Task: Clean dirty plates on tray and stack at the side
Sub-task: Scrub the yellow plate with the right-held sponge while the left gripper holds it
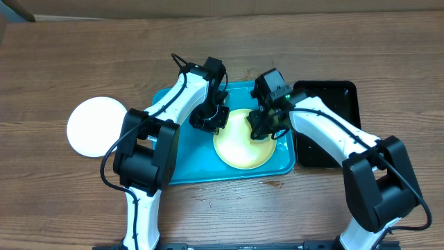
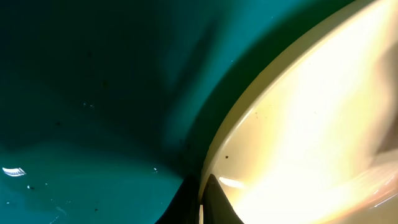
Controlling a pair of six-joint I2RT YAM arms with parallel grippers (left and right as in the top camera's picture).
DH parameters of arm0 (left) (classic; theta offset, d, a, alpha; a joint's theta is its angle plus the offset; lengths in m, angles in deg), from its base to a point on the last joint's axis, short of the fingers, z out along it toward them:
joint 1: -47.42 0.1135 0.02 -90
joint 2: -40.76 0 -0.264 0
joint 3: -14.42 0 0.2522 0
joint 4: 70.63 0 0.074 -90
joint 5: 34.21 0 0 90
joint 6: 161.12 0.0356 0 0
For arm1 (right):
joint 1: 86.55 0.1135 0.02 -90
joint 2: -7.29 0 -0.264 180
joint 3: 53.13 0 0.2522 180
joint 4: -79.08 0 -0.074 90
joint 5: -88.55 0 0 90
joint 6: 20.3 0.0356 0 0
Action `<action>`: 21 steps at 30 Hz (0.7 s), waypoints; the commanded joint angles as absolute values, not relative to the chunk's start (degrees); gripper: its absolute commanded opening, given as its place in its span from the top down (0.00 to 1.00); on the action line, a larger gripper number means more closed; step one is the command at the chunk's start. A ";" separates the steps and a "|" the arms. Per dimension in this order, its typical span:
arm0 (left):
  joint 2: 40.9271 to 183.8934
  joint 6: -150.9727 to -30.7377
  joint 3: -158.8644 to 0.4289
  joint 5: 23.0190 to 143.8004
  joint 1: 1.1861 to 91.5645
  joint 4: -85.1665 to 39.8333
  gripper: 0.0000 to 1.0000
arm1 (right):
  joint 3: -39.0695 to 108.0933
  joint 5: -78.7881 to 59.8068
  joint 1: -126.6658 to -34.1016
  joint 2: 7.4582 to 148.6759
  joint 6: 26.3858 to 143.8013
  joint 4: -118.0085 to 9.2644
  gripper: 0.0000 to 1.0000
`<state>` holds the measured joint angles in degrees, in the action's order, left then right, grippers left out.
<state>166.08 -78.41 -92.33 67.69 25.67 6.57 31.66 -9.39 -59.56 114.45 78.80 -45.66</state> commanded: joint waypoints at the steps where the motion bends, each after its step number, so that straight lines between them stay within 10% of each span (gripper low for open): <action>1: 167.74 -79.06 -91.33 64.85 25.86 6.50 0.96 | 28.12 -8.98 -59.83 113.88 78.43 -48.96 0.96; 12: 167.74 -79.06 -91.33 64.85 25.86 6.35 0.96 | 23.68 -30.09 -58.08 113.86 73.01 -50.41 0.96; 21: 167.74 -80.13 -91.33 64.85 25.86 6.35 0.95 | 23.90 -11.01 -57.51 113.86 85.18 -59.63 0.93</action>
